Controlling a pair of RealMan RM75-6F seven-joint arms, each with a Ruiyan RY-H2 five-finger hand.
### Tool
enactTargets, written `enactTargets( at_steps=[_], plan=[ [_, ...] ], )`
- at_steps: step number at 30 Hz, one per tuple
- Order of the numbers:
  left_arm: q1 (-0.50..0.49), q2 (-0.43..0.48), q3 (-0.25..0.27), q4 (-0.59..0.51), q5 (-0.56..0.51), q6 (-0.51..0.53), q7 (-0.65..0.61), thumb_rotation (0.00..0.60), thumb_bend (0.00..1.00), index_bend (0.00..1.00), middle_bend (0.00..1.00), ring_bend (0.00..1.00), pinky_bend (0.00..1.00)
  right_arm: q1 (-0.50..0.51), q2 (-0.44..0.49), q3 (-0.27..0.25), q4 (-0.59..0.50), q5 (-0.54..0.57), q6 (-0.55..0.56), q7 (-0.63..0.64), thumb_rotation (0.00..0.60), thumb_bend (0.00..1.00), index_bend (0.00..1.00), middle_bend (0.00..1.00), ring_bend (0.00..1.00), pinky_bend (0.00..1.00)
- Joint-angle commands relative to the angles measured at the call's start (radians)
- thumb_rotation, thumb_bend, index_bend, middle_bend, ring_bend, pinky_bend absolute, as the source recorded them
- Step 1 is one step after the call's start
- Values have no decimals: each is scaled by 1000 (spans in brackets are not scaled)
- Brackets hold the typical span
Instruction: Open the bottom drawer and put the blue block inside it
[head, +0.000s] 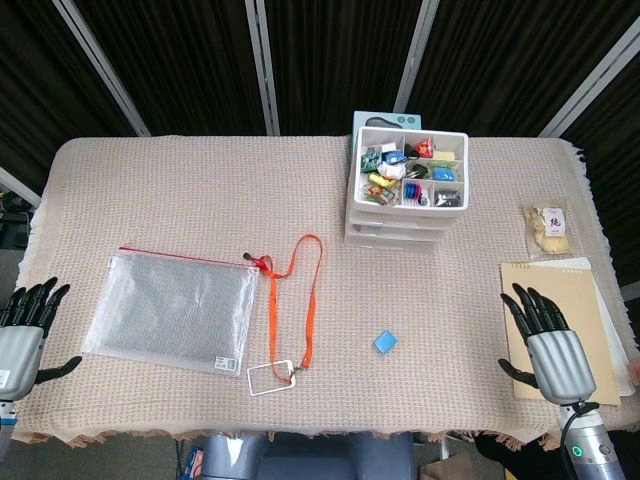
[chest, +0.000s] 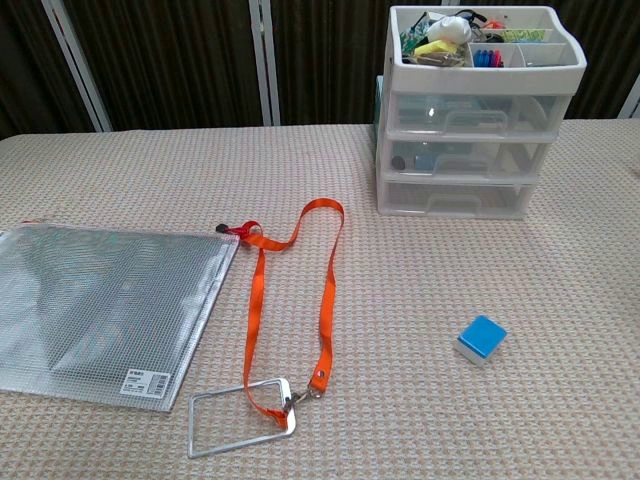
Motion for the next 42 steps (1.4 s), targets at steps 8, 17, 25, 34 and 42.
enactTargets(
  at_steps=[8,17,25,34,42],
  plan=[
    [1,-1,-1,1,3,5,-3,600,108,57,0,0,0,0,1,0,-3,2,-3,2,600,49,92,2,0,128],
    [0,-3,-3,8,5,7,-11,600,109,56,0,0,0,1,6,-6,-22,4,-15,-3,600,48,92,2,0,128],
    [2,-5,-5,14,10,15,-21,600,109,55,0,0,0,9,1,30,-81,23,3,-3,600,62,109,239,260,417],
    [5,-20,-10,33,44,53,-48,600,112,58,0,0,0,76,-5,134,-283,245,-136,75,600,111,112,636,721,713],
    [3,-32,-22,64,74,86,-74,600,114,58,0,0,0,194,-74,226,-335,527,-321,15,600,373,112,754,820,783]
  ],
)
